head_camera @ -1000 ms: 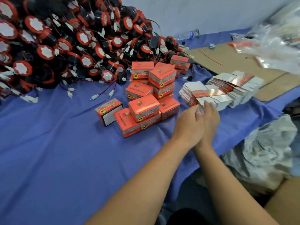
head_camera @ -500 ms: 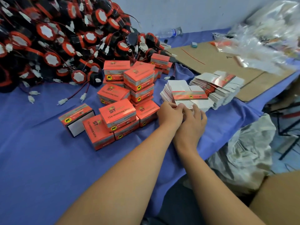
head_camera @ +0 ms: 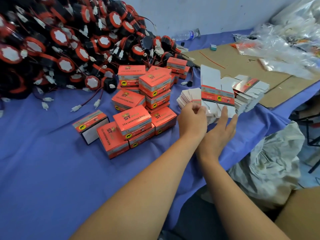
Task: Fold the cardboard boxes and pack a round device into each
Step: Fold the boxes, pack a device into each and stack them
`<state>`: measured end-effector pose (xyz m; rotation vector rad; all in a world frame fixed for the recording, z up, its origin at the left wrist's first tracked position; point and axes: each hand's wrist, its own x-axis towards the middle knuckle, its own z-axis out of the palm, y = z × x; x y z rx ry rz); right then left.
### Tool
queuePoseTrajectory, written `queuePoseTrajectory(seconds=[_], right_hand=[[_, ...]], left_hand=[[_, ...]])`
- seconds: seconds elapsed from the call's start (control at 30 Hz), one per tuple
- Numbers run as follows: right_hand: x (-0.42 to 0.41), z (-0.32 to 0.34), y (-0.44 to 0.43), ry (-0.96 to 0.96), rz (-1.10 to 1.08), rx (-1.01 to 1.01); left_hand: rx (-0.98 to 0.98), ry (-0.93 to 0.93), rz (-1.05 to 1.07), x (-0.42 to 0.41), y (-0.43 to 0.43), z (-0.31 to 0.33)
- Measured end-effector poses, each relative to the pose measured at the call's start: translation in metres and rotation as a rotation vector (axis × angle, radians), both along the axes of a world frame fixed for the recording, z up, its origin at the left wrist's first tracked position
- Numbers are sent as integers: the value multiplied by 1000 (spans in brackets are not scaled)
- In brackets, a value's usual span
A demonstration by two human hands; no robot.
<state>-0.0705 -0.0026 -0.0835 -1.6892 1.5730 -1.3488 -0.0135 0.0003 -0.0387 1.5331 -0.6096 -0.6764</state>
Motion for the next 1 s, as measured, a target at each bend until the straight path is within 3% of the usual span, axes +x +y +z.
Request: queuePoseTrajectory(seconds=[0.27, 0.43, 0.7, 0.87, 1.0], right_hand=[[-2, 4, 7, -361, -41, -132], [-11, 10, 40, -332, 188, -318], [9, 21, 139, -186, 608, -617], [47, 32, 198, -261, 859, -645], [86, 30, 245, -317, 1017, -448]], left_hand=[[-203, -159, 50, 4, 58, 17], [-315, -92, 118, 14, 145, 19], [-262, -104, 405, 46, 304, 15], [-280, -248, 432, 78, 394, 11], [-215, -487, 359, 100, 438, 2]])
